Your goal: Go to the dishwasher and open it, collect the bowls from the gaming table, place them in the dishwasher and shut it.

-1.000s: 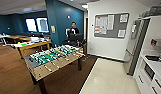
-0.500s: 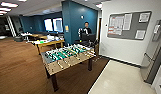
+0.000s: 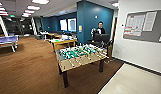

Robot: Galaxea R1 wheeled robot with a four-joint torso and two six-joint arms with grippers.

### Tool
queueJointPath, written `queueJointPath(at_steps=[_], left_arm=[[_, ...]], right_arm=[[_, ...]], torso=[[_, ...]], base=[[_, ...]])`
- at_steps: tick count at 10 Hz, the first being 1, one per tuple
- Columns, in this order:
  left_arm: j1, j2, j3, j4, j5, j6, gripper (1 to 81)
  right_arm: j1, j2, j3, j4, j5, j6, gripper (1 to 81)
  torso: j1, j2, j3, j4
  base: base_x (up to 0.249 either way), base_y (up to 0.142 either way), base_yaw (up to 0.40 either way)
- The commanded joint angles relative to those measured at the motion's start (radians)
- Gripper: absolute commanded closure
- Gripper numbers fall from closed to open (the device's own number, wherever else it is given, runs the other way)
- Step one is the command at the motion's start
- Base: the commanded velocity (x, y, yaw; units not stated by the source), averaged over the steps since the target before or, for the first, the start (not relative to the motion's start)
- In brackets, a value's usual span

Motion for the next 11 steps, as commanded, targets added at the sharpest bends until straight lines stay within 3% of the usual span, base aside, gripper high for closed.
queueJointPath(at_steps=[1, 11], left_arm=[[-0.052, -0.003, -0.002, 0.013, 0.048, 0.009, 1.0], [-0.054, 0.006, -0.005, 0.03, 0.05, 0.007, 1.0]], right_arm=[[0.051, -0.007, 0.0, -0.011, -0.058, -0.005, 1.0], [0.048, -0.001, -0.002, -0.011, -0.057, -0.005, 1.0]], torso=[[0.0, 0.0, 0.0, 0.0], [-0.001, 0.0, 0.0, 0.0]], base=[[0.0, 0.0, 0.366], [0.0, 0.0, 0.366]])
